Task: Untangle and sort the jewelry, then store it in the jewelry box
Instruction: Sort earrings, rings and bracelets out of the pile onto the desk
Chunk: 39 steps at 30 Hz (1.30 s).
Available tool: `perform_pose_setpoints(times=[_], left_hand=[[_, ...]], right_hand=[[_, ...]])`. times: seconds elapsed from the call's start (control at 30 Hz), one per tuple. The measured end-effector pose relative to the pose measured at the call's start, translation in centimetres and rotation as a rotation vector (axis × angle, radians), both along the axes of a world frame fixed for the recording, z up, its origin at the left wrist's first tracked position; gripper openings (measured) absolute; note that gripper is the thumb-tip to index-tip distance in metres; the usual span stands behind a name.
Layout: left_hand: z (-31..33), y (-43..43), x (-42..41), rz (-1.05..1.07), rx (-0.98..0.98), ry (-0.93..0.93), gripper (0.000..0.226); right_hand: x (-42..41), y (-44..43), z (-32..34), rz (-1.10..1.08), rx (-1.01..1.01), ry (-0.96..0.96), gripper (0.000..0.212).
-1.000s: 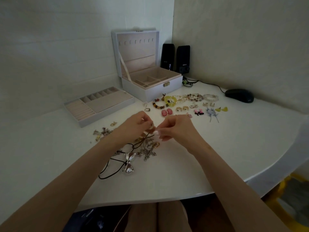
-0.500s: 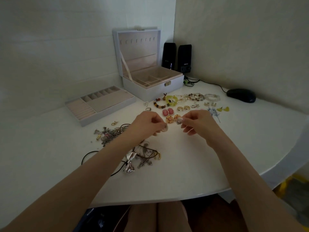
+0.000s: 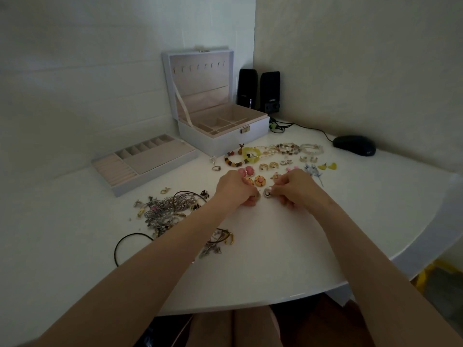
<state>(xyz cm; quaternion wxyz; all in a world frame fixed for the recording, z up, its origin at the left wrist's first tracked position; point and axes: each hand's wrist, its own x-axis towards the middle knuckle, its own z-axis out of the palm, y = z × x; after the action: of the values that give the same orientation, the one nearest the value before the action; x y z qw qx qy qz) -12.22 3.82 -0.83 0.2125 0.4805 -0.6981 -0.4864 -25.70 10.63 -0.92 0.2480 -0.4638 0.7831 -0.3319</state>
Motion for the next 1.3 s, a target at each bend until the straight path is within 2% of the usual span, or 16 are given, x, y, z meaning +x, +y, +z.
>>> perform_pose_setpoints(times=[0.17,0.37,0.47,0.5,0.7,0.8,0.9,1.03,1.17,1.3], left_hand=[[0.1,0.1,0.6,-0.08,-0.267,-0.177,0.022],[-0.1,0.3,1.7,-0.165,-0.444,-0.256,0.013],[-0.5,0.7,1.6,-0.289,-0.552,-0.304,0.038],[-0.6,0.8,1.4,-0.329,-0.579,-0.326,0.04],[-0.3,0.3,0.8,-0.345,-0.683,-0.385,0.019],[-0.1,0.1,1.3,-0.278,-0.616,-0.261,0.014],[-0.4,-0.1,1.5,-0.214,-0.403,-0.049,0.005],[-0.5,-0.2,1.0,-0.078,-0.107,0.166,0.007],[-1.2,-0.3,0.1,0.041,-0.187,0.071,0.004],[-1.5,-0.3,-0.3,0.088,-0.255,-0.059,0.011]], right_hand=[[-0.2,0.1,-0.4,0.007,-0.026,0.004,0.021],[-0.5,0.0,-0.8,-0.002,-0.07,0.012,0.016],[-0.5,-0.1,-1.1,-0.014,-0.088,0.04,0.016],[-0.5,-0.2,-1.2,-0.017,-0.096,0.049,0.016],[-0.7,-0.1,-1.8,-0.027,-0.135,0.079,0.017],[-0.7,-0.1,-2.0,-0.031,-0.146,0.084,0.016],[-0.6,-0.1,-2.0,-0.033,-0.152,0.097,0.017],[-0.6,0.0,-2.1,-0.027,-0.145,0.108,0.014],[-0.5,0.0,-2.0,-0.027,-0.156,0.13,0.012],[-0.4,0.1,-2.1,-0.034,-0.159,0.154,0.008]])
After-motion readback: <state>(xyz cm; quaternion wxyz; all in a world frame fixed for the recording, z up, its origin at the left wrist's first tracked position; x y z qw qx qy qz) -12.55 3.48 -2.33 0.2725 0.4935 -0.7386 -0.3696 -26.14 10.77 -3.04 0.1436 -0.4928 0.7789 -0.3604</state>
